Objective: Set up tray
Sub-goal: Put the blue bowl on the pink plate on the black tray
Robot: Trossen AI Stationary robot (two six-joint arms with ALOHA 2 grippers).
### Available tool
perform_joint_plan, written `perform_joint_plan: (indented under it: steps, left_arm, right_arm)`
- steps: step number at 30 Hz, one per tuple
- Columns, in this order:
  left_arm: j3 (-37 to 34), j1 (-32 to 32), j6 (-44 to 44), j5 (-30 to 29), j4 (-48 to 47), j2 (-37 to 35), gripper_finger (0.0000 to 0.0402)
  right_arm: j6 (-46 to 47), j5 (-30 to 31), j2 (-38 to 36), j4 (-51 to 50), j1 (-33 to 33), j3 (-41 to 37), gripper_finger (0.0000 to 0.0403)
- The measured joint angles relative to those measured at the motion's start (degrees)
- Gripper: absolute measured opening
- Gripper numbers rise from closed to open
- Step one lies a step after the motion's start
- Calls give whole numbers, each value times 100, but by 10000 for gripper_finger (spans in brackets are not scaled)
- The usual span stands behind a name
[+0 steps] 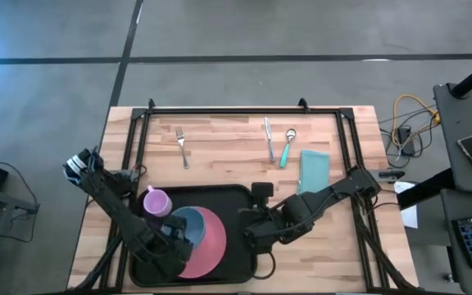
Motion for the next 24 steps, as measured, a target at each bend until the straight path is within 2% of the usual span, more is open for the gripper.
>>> perform_joint_plan:
  steps: [10,16,24]
  left_arm:
    - [306,-284,34,123,106,802,0]
    - [253,-280,49,290,174,841,2]
    - [242,-280,26,198,210,714,51]
  right_arm:
    - [364,-6,9,-2,28,-7,252]
    - [380,-6,9,1,31,-7,252]
    - [379,-6,11,7,28,-9,254]
